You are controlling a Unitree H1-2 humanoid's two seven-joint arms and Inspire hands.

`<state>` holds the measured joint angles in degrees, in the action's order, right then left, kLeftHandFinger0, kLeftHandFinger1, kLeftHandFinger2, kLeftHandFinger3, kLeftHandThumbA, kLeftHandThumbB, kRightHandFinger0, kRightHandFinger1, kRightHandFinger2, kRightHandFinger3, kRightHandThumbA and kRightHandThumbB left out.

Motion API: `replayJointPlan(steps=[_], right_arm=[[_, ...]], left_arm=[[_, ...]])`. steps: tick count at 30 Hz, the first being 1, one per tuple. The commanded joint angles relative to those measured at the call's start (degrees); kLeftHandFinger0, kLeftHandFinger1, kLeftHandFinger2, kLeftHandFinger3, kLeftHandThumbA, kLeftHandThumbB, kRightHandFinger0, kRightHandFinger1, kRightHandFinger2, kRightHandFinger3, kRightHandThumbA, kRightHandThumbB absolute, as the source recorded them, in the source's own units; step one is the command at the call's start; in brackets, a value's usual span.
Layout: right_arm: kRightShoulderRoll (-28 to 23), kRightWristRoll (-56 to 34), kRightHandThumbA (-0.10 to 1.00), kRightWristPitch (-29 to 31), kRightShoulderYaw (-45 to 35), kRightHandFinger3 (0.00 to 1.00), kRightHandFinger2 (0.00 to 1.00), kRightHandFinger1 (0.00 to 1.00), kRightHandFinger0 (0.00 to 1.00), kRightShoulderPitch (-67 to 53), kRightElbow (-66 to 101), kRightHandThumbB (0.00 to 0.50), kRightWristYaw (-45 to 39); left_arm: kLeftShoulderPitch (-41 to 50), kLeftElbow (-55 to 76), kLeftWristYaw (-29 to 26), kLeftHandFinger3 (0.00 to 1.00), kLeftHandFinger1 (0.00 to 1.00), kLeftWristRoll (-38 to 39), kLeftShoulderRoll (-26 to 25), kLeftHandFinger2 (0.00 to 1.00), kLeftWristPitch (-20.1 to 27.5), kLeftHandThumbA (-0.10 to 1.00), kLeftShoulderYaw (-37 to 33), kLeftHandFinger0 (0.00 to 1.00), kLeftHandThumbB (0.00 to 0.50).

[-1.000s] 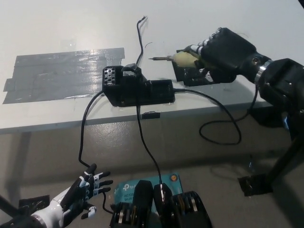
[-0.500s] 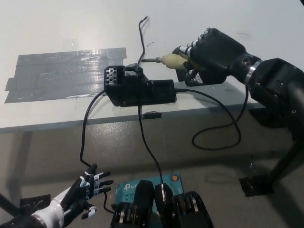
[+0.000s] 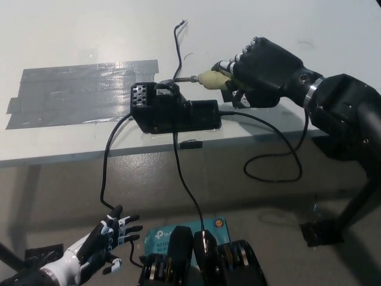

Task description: The robot uses its right hand to grab and lift the soldering gun kept on the middle of the table and puts it in its base

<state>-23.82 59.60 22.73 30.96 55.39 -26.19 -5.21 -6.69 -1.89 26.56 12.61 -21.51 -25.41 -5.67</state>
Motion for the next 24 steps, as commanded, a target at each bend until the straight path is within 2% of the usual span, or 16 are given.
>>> replayJointPlan(steps=[1,4,5,6,7,8,10,12,13,15,18,19,20,21,22,24], right_arm=[[-0.8,0.1,-0.10,1.4,-0.1,0.27,0.03,0.00,0.00,3.0,2.6,0.259,1.4],[-0.8,0.2,-0.10,1.4,-0.2,0.35,0.00,0.00,0.00,2.8,1.4,0.275,2.3],[-0.8,-0.1,-0.10,0.8,-0.5,0.37,0.00,0.00,0.00,2.6,1.7,0.255,1.6],[-0.9,0.6,-0.10,0.2,-0.5,0.37,0.00,0.00,0.00,2.5,1.1,0.204,2.3],[-1.0,0.5,-0.10,0.3,-0.5,0.32,0.00,0.00,0.00,2.4,0.8,0.177,2.6],[-1.0,0.3,-0.10,0.2,-0.8,0.22,0.02,0.00,0.00,2.2,0.2,0.120,3.1],[-1.0,0.6,-0.10,-0.2,-0.8,0.10,0.27,0.03,0.00,2.1,0.1,0.062,3.0],[-1.3,1.8,-0.10,0.0,-0.1,0.19,0.42,0.07,0.00,2.2,-0.5,0.110,4.0],[-1.4,2.2,-0.10,0.2,0.1,0.25,0.44,0.06,0.00,2.3,-1.0,0.143,4.5],[-1.4,2.3,-0.10,0.0,0.1,0.32,0.43,0.04,0.00,2.3,-2.0,0.166,4.8],[-1.2,2.7,-0.10,-2.3,0.0,0.43,0.42,0.02,0.00,2.2,-1.9,0.134,2.0],[-0.9,1.6,-0.10,-3.5,-0.9,0.38,0.41,0.01,0.00,2.0,-1.9,0.112,0.6],[-0.9,1.6,-0.10,-3.8,-1.0,0.40,0.42,0.02,0.00,2.0,-1.9,0.072,0.2],[-0.9,1.8,-0.10,-4.1,-1.0,0.42,0.43,0.02,0.00,2.0,-1.9,0.059,-0.1],[-1.0,2.2,-0.10,-4.1,-0.7,0.45,0.43,0.03,0.00,2.2,-2.0,0.074,0.0],[-0.9,3.1,-0.10,-3.4,-0.2,0.39,0.40,0.00,0.00,2.4,-2.5,0.053,1.8]], left_arm=[[-1.2,1.3,0.9,1.00,1.00,-0.2,-1.1,1.00,1.1,1.00,0.0,1.00,0.355],[-1.5,0.7,1.2,1.00,1.00,-0.1,-1.1,1.00,1.4,1.00,-0.1,1.00,0.354],[-1.6,1.0,1.1,1.00,1.00,-0.2,-1.1,1.00,1.2,1.00,-0.1,1.00,0.350],[-1.6,1.7,0.5,1.00,1.00,-0.6,-1.0,1.00,0.6,1.00,-0.2,1.00,0.341],[-1.6,1.8,0.5,1.00,1.00,-0.6,-1.0,1.00,0.4,1.00,-0.2,1.00,0.340],[-1.8,1.8,0.5,1.00,1.00,-0.6,-1.1,1.00,0.1,1.00,-0.2,1.00,0.346],[-1.8,1.5,0.6,1.00,1.00,-0.4,-1.0,1.00,0.2,1.00,-0.1,1.00,0.346],[-1.9,1.4,0.8,1.00,1.00,-0.6,-1.2,1.00,0.5,1.00,-0.3,1.00,0.343],[-1.9,1.5,0.9,1.00,1.00,-0.6,-1.1,1.00,0.6,1.00,-0.4,1.00,0.339],[-2.0,1.6,0.7,1.00,1.00,-0.2,-0.8,1.00,-0.1,1.00,-0.2,1.00,0.342],[-1.9,2.0,0.6,1.00,1.00,-0.6,-0.8,1.00,-0.3,1.00,-0.5,1.00,0.348],[-2.0,1.9,0.8,1.00,1.00,-0.4,-0.7,1.00,-0.2,1.00,-0.6,1.00,0.346],[-2.1,1.8,0.9,1.00,1.00,-0.3,-0.6,1.00,-0.1,1.00,-0.6,1.00,0.348],[-2.2,1.7,0.9,1.00,1.00,-0.3,-0.6,1.00,0.1,1.00,-0.6,1.00,0.347],[-2.3,1.8,1.1,1.00,1.00,0.1,-0.6,1.00,-0.2,1.00,-0.5,1.00,0.340],[-2.4,2.2,0.7,1.00,1.00,-0.3,-0.6,1.00,-0.5,1.00,-0.6,1.00,0.356]])
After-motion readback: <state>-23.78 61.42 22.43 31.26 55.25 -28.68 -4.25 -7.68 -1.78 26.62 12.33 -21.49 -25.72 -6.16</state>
